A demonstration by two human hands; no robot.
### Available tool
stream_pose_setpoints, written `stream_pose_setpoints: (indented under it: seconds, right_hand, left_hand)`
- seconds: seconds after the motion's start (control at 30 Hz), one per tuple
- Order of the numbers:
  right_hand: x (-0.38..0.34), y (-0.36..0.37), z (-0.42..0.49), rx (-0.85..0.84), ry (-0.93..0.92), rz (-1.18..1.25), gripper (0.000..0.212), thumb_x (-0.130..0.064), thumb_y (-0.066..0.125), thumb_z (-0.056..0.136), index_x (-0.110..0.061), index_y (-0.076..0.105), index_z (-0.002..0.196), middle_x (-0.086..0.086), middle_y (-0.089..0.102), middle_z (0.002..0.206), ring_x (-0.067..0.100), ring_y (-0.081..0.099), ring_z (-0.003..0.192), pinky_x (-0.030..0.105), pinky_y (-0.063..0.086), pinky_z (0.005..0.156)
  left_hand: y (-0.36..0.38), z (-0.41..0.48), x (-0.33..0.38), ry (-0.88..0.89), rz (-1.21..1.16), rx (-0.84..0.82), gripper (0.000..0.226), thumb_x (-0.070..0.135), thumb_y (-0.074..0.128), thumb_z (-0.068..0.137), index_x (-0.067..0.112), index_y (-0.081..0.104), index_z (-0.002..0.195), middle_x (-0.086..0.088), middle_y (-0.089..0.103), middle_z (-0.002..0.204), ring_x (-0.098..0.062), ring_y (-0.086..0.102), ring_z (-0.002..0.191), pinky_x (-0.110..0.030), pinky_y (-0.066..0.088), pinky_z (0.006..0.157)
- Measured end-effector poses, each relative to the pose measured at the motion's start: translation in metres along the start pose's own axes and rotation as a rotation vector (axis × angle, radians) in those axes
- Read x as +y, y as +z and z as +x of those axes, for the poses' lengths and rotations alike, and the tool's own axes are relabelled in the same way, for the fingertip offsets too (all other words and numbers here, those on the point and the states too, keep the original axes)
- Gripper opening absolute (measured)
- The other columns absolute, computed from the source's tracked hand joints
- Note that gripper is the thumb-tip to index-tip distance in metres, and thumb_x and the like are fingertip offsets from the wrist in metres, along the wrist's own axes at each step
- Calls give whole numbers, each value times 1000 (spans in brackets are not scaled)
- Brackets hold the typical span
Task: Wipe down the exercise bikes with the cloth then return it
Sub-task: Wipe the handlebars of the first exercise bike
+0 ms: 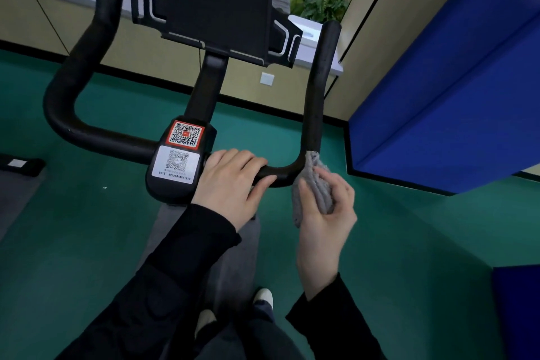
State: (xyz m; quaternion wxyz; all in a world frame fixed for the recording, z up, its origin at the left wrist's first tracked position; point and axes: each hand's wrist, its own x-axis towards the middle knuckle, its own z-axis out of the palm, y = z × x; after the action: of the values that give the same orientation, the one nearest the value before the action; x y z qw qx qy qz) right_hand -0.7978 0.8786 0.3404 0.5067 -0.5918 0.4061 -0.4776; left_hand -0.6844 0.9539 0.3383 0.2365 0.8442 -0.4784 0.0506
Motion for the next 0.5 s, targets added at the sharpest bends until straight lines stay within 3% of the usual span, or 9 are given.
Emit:
stream_pose_setpoints:
  seconds: [0.13,0.27,0.4,0.5]
  right_hand:
    - [6,1,-1,-1,-108,-147,29,0,73,79,-23,66,95,8,48,122,16,52,117,27,47,99]
    - [9,-1,1,-40,-207,-245,26,0,72,80,-15,67,100,8,53,110,15,56,103,23,48,92]
    - [12,2,-16,-91,-313,-355,25,4,75,76,-5,71,99,12,55,104,13,56,97,27,51,86]
    - [11,1,-15,-120,-374,-392,26,6,76,74,-3,72,98,13,55,101,20,57,95,27,50,86]
  left_hand:
    - [0,-1,2,-4,-16,-7,41,41,40,91,11,67,97,-2,65,87,-26,60,82,-33,33,84]
    - [-1,-1,1,-5,-28,21,39,40,41,90,11,67,96,-2,65,87,-26,60,81,-33,33,84]
    - [0,-4,1,-3,-51,27,38,37,42,90,10,67,95,-3,65,86,-27,60,79,-33,33,82]
    - [0,-3,2,9,-62,43,36,34,42,89,9,67,96,-3,65,85,-27,60,79,-32,33,81]
